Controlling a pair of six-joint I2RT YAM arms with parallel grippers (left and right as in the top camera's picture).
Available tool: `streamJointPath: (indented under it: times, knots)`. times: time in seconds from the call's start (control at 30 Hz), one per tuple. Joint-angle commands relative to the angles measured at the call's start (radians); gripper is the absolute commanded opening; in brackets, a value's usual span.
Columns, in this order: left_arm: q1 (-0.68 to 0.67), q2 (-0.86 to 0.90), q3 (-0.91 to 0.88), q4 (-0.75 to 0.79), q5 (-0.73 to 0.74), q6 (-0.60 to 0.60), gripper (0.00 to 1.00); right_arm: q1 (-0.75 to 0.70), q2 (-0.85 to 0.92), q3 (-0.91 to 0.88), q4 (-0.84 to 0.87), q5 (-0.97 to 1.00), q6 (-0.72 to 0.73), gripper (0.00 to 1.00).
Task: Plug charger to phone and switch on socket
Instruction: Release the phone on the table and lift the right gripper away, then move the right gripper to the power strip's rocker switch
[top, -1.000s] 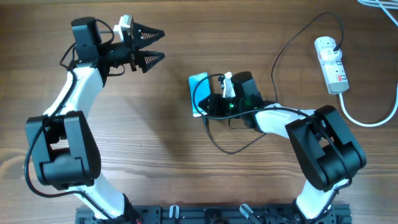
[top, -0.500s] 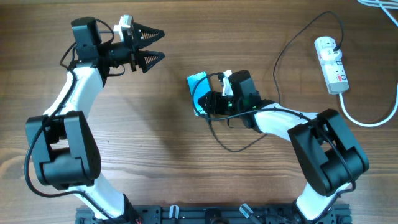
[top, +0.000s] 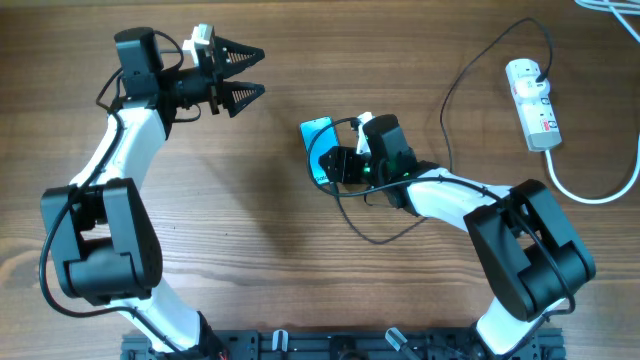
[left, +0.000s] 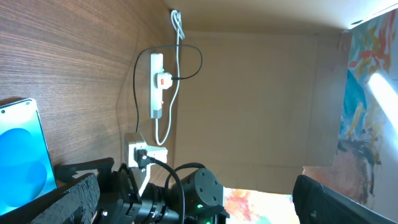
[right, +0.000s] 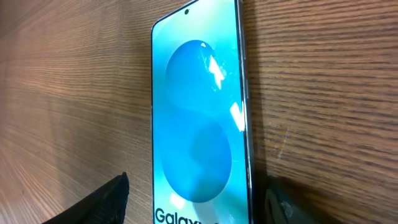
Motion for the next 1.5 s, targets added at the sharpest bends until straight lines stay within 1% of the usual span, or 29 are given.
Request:
streamJointPath:
  times: [0.0, 0.13, 0.23, 0.37, 0.4, 0.47, 0.53, 0.57, 0.63, 0.67, 0.7, 0.8, 0.87, 1.2, 1.33, 1.4, 1.43, 1.47]
  knots:
    - [0.007, -0.014, 0.002, 0.0, 0.001, 0.022, 1.0, -0.001, -0.016, -0.005, -0.021, 0.019, -0.033, 0.71]
    - [0.007, -0.014, 0.002, 0.0, 0.001, 0.021, 1.0, -0.003, -0.083, -0.003, -0.061, 0.047, -0.033, 0.7]
    - [0.007, -0.014, 0.002, 0.0, 0.001, 0.022, 1.0, -0.016, -0.17, 0.031, -0.163, 0.05, -0.031, 0.7]
    - [0.007, -0.014, 0.002, 0.0, 0.001, 0.021, 1.0, -0.018, -0.293, 0.174, -0.495, 0.068, -0.035, 0.71]
    - [0.007, -0.014, 0.002, 0.0, 0.001, 0.022, 1.0, -0.018, -0.312, 0.235, -0.615, 0.089, -0.056, 0.73]
    - [0.007, -0.014, 0.002, 0.0, 0.001, 0.022, 1.0, -0.023, -0.321, 0.309, -0.781, 0.133, -0.064, 0.77]
    - [0.007, -0.014, 0.002, 0.0, 0.001, 0.022, 1.0, -0.036, -0.321, 0.356, -0.92, 0.187, -0.064, 0.8]
    - [0.007, -0.014, 0.002, 0.0, 0.001, 0.021, 1.0, -0.045, -0.321, 0.361, -0.96, 0.211, -0.064, 0.81]
    - [0.007, -0.014, 0.002, 0.0, 0.001, 0.021, 1.0, -0.071, -0.319, 0.361, -1.021, 0.24, -0.047, 0.9]
    - [0.007, -0.014, 0.002, 0.0, 0.001, 0.022, 1.0, -0.093, -0.318, 0.361, -1.056, 0.242, -0.047, 0.98]
    - [0.007, -0.014, 0.002, 0.0, 0.001, 0.021, 1.0, -0.116, -0.318, 0.361, -1.078, 0.241, -0.046, 1.0]
    - [0.007, -0.014, 0.002, 0.0, 0.001, 0.021, 1.0, -0.19, -0.318, 0.361, -1.133, 0.242, -0.059, 1.0]
    - [0.007, -0.014, 0.002, 0.0, 0.001, 0.022, 1.0, -0.225, -0.317, 0.361, -1.133, 0.241, -0.08, 1.0]
    - [0.007, -0.014, 0.002, 0.0, 0.001, 0.022, 1.0, -0.235, -0.317, 0.354, -1.117, 0.233, -0.08, 1.0]
    - [0.007, -0.014, 0.002, 0.0, 0.001, 0.021, 1.0, -0.235, -0.318, 0.354, -1.122, 0.196, 0.024, 0.9]
    - [0.007, -0.014, 0.002, 0.0, 0.001, 0.021, 1.0, -0.235, -0.318, 0.354, -1.124, 0.198, 0.033, 0.82]
    - [0.007, -0.014, 0.002, 0.0, 0.001, 0.021, 1.0, -0.235, -0.318, 0.354, -1.129, 0.201, 0.033, 0.81]
    - [0.007, -0.014, 0.002, 0.0, 0.001, 0.021, 1.0, -0.235, -0.318, 0.354, -1.159, 0.251, 0.091, 0.81]
